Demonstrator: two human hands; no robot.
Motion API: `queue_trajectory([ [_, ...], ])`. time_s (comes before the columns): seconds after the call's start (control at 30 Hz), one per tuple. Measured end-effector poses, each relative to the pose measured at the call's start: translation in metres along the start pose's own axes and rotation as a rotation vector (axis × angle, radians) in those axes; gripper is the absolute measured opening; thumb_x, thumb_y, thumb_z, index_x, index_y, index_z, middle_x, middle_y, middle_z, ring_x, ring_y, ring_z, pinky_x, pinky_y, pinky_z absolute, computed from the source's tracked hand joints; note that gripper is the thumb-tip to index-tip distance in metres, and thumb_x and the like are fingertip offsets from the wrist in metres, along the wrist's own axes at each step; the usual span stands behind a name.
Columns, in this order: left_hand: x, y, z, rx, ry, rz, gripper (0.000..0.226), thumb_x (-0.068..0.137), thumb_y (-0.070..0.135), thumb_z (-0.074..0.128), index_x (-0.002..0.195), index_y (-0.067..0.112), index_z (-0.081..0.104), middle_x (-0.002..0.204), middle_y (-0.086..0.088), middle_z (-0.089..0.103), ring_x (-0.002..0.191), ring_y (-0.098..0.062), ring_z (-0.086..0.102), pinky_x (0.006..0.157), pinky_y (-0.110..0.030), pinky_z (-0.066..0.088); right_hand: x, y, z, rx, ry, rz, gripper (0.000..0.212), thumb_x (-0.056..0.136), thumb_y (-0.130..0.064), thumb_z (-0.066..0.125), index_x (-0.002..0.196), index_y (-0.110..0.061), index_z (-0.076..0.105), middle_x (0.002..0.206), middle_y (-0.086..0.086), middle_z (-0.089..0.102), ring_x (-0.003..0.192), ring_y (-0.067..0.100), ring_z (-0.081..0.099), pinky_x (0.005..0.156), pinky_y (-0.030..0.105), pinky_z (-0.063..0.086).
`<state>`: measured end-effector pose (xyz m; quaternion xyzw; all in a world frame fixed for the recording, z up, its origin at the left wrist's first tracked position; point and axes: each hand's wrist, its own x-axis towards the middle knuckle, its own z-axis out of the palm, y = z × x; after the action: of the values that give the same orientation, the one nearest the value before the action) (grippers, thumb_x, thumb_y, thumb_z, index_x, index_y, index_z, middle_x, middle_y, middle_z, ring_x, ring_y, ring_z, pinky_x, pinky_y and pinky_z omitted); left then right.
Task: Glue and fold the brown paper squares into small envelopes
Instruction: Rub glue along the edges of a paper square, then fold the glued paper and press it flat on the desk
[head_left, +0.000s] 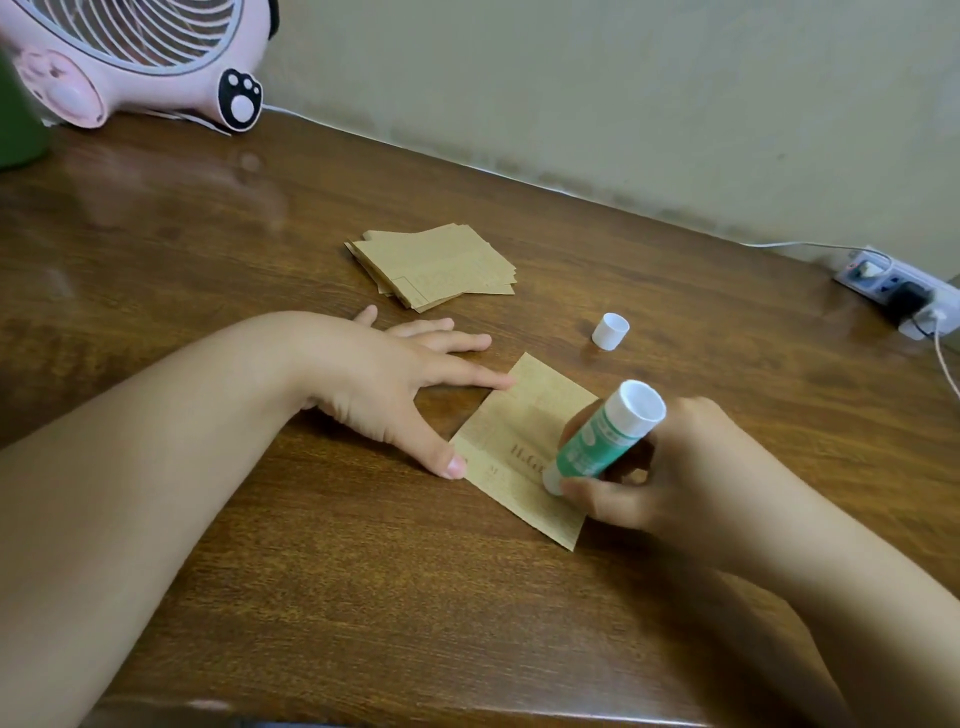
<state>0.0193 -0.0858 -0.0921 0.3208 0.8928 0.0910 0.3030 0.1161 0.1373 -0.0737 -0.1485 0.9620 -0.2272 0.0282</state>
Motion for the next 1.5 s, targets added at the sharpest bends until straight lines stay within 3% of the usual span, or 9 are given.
queue_trajectory([
  [0.27,0.0,0.002,0.001,-0.046,0.055,0.035,0.086,0.07,0.063,0.068,0.136,0.066,0.012,0.148,0.038,-0.01,0.135,0.008,-0.021,0.11,-0.055,-0.02,-0.024,0.011,-0.01,0.269,0.044,0.159,0.008,0.071,-0.026,0.073,0.074,-0.032,0.067,0.086,-0.026,0.067,0.082,-0.002,0.063,0.074,0.015,0.05],
  [0.4,0.0,0.004,0.001,-0.101,0.101,0.042,0.08,0.075,0.049,0.071,0.134,0.064,0.018,0.148,0.036,-0.002,0.138,0.006,-0.012,0.111,-0.055,-0.017,-0.023,0.011,-0.016,0.441,0.147,0.153,0.023,0.067,-0.039,0.068,0.082,-0.021,0.07,0.077,-0.001,0.073,0.073,0.019,0.068,0.069,0.034,0.056],
  [0.47,0.001,0.005,0.002,-0.135,0.137,0.039,0.073,0.078,0.038,0.067,0.131,0.062,0.024,0.147,0.035,0.004,0.137,0.007,-0.008,0.112,-0.053,-0.016,-0.017,0.014,-0.015,0.452,0.21,0.185,0.016,0.072,-0.036,0.066,0.084,-0.026,0.064,0.072,-0.013,0.072,0.069,0.009,0.068,0.064,0.026,0.057],
  [0.67,0.005,0.012,0.004,-0.191,0.266,0.025,0.052,0.082,0.029,0.06,0.123,0.053,0.04,0.143,0.031,0.021,0.136,0.006,0.0,0.113,-0.051,-0.016,0.007,0.026,-0.016,0.135,0.433,0.119,0.032,0.079,-0.022,0.069,0.094,-0.047,0.057,0.086,-0.022,0.066,0.08,-0.009,0.062,0.07,0.005,0.046],
  [0.87,0.01,0.012,0.009,-0.144,0.423,0.008,0.037,0.081,0.04,0.065,0.11,0.047,0.045,0.131,0.031,0.037,0.132,0.005,0.015,0.113,-0.045,-0.019,0.029,0.056,-0.01,-0.169,0.53,0.068,0.036,0.08,-0.027,0.074,0.112,-0.036,0.059,0.102,-0.028,0.045,0.089,-0.015,0.045,0.075,-0.008,0.029],
  [1.07,0.013,0.013,0.009,-0.173,0.547,0.006,0.032,0.082,0.042,0.064,0.107,0.049,0.045,0.115,0.035,0.041,0.124,0.011,0.021,0.114,-0.041,-0.018,0.027,0.074,-0.005,-0.036,0.545,0.058,0.067,0.069,0.008,0.073,0.126,-0.023,0.054,0.133,-0.015,0.037,0.118,0.005,0.043,0.079,0.002,0.038],
  [1.23,0.015,0.012,0.01,-0.154,0.563,0.0,0.032,0.085,0.042,0.061,0.109,0.052,0.044,0.112,0.04,0.035,0.121,0.015,0.018,0.114,-0.04,-0.018,0.027,0.078,-0.002,-0.027,0.556,0.024,0.063,0.076,0.009,0.067,0.129,-0.024,0.052,0.148,-0.002,0.023,0.113,-0.002,0.041,0.079,-0.007,0.032],
  [1.33,0.016,0.013,0.01,-0.152,0.592,-0.006,0.031,0.086,0.041,0.06,0.109,0.053,0.043,0.11,0.041,0.032,0.122,0.013,0.019,0.115,-0.041,-0.016,0.025,0.082,-0.003,-0.057,0.61,0.012,0.061,0.079,0.013,0.055,0.129,-0.023,0.053,0.152,0.001,0.018,0.103,0.004,0.051,0.082,-0.001,0.038],
  [1.5,0.016,0.012,0.01,-0.148,0.619,-0.007,0.032,0.088,0.039,0.058,0.112,0.051,0.043,0.104,0.044,0.025,0.117,0.014,0.017,0.115,-0.039,-0.016,0.027,0.088,-0.005,-0.163,0.719,-0.051,0.047,0.084,0.008,0.051,0.125,-0.014,0.058,0.151,0.01,0.022,0.122,0.018,0.046,0.093,0.023,0.039],
])
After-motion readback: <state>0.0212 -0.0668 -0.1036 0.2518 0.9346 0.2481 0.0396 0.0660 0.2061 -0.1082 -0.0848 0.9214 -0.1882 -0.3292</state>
